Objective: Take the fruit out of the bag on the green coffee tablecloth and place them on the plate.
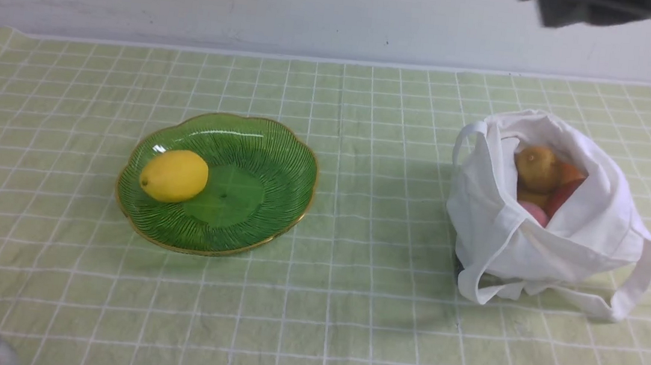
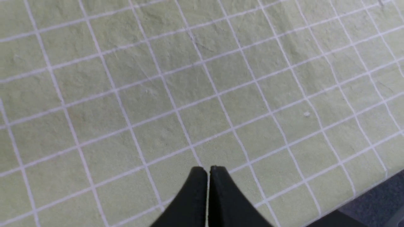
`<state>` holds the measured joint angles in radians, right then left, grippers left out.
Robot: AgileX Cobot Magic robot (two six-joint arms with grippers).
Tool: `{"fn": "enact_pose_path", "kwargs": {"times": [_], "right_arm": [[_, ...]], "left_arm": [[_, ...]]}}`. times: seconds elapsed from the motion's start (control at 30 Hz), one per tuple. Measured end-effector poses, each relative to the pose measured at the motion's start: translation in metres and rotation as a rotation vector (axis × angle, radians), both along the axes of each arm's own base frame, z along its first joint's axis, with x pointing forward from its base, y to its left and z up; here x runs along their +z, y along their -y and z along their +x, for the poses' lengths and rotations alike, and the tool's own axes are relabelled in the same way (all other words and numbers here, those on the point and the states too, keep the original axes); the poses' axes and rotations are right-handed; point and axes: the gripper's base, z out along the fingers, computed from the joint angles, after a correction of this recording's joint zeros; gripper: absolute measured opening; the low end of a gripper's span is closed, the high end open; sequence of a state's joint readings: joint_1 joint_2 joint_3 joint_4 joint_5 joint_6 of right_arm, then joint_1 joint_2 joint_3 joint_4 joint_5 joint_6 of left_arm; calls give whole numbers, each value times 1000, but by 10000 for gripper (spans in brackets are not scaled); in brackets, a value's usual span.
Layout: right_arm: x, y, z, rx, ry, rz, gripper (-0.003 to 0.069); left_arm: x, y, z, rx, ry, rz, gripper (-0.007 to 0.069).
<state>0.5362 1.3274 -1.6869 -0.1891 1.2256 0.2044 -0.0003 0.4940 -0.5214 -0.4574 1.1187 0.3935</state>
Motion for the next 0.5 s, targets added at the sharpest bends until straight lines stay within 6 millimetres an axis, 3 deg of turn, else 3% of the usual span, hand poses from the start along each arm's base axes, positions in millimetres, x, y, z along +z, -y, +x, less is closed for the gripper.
{"fn": "enact_pose_path", "kwargs": {"times": [0.07, 0.13, 0.23, 0.3, 0.33, 0.4, 0.5], "right_arm": [[1, 21, -33, -20, 60, 28, -14], [-1, 30, -45, -22, 93, 43, -14], [-16, 56, -89, -13, 247, 110, -14], [-41, 76, -127, 34, 443, 174, -14], [-43, 77, -130, 39, 460, 179, -14], [-73, 89, -160, 96, 645, 255, -14], [-110, 99, -184, 124, 746, 360, -14]], "left_arm": [[2, 0, -4, 0, 27, 0, -8], [2, 0, -6, 0, 39, 0, -8], [4, 0, -10, 0, 65, 0, -8], [4, 0, -11, 0, 74, 0, -8], [4, 0, -11, 0, 74, 0, -8], [5, 0, -10, 6, 85, -1, -8], [6, -1, -9, 14, 101, -3, -8]]}}
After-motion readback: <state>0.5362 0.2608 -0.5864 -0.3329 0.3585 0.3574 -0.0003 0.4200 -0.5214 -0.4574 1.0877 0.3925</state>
